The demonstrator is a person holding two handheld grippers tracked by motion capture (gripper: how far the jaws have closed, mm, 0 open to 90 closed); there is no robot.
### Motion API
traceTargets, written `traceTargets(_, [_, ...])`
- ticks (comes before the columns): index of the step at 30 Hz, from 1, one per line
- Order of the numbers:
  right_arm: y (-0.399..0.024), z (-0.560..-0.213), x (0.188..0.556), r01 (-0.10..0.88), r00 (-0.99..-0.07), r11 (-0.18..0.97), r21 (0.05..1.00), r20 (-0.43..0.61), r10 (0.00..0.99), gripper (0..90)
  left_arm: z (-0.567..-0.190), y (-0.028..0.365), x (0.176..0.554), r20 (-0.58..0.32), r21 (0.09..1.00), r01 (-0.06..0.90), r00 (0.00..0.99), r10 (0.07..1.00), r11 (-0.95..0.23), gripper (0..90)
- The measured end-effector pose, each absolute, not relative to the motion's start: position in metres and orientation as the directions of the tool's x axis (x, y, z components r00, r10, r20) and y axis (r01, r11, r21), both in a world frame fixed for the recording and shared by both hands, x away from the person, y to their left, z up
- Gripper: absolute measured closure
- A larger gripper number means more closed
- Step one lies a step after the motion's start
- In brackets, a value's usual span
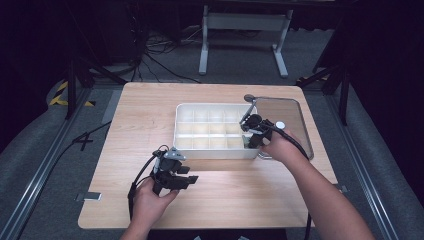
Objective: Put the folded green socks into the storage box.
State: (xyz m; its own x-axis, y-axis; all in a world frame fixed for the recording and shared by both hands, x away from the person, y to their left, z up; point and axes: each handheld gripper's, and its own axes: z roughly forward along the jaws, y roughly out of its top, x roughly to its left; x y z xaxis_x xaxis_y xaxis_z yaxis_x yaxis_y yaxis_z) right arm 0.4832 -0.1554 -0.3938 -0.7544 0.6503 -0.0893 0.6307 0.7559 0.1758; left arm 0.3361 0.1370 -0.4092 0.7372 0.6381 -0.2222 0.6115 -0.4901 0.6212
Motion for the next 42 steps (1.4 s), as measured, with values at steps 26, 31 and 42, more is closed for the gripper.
traceTargets(26, [-0.148, -0.411, 0.495, 0.687, -0.701, 0.685, 0.243, -0.028, 0.713, 83.0, -0.408, 0.137, 0.336, -0.23, 0.623, 0.615, 0.734, 0.638, -0.483, 53.0])
traceTargets(31, [-0.159, -0.403, 0.492, 0.697, -0.689, 0.657, 0.288, 0.016, 0.724, 71.4, -0.408, 0.138, 0.337, -0.235, 0.626, 0.614, 0.737, 0.634, -0.481, 52.8])
traceTargets(42, [-0.186, -0.366, 0.47, 0.615, -0.729, 0.628, 0.477, 0.039, 0.683, 61.4, -0.405, 0.143, 0.334, -0.238, 0.631, 0.609, 0.741, 0.628, -0.48, 52.3])
